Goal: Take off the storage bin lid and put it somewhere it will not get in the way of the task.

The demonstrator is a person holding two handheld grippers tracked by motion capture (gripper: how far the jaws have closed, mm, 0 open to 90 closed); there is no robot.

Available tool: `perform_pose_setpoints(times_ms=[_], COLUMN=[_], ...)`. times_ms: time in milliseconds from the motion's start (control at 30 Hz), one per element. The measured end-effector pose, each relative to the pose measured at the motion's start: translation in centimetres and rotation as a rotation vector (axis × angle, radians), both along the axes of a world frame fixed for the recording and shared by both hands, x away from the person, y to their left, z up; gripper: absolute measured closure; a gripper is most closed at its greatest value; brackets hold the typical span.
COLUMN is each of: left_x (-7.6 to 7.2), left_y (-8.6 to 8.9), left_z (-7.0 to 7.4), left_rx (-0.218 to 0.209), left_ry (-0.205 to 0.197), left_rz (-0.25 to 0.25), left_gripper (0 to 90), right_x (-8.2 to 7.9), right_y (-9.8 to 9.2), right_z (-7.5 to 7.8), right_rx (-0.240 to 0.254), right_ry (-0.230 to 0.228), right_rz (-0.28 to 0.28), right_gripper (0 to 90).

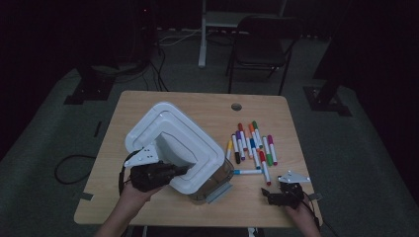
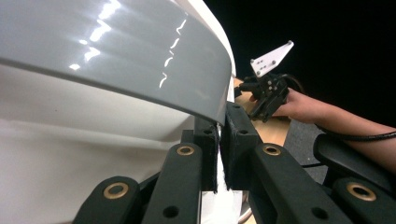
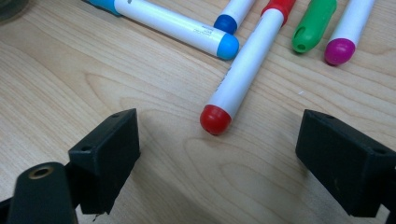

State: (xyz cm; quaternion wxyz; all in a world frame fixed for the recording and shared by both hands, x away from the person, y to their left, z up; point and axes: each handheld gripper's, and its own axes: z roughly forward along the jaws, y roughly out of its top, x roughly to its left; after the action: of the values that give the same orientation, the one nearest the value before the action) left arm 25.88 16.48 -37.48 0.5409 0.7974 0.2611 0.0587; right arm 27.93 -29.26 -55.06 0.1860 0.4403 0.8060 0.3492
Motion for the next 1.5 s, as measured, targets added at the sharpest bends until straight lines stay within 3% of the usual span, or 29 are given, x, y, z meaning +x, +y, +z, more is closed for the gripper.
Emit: perform_pose_setpoints(times_ms=[300,600,867,1067,1300,1500], left_x=[-0.4,-0.5,-1.0,-1.4,-1.8,-1.0], left_y=[2.8,4.6,9.5,12.6,15.1,15.9], left_z=[0.0,-0.3,-1.3,-2.7,-4.4,-7.1], left_rx=[0.043,0.048,0.029,0.012,0.003,-0.020], left_ry=[-0.008,-0.002,0.019,0.061,0.105,0.196], left_rz=[0.035,0.037,0.131,0.194,0.253,0.270], left_gripper=[86.4,86.5,86.5,86.5,86.5,86.6], right_x=[0.0,0.0,0.0,0.0,0.0,0.0], right_y=[0.0,0.0,0.0,0.0,0.0,0.0], right_z=[0.0,0.0,0.0,0.0,0.0,0.0], right_rx=[0.000,0.000,-0.001,-0.001,0.000,-0.001], right_ry=[0.000,0.001,0.001,0.001,0.001,0.001], right_rz=[0.000,-0.001,0.000,0.000,0.000,0.000], right_gripper=[13.2,13.2,13.2,13.2,13.2,13.2])
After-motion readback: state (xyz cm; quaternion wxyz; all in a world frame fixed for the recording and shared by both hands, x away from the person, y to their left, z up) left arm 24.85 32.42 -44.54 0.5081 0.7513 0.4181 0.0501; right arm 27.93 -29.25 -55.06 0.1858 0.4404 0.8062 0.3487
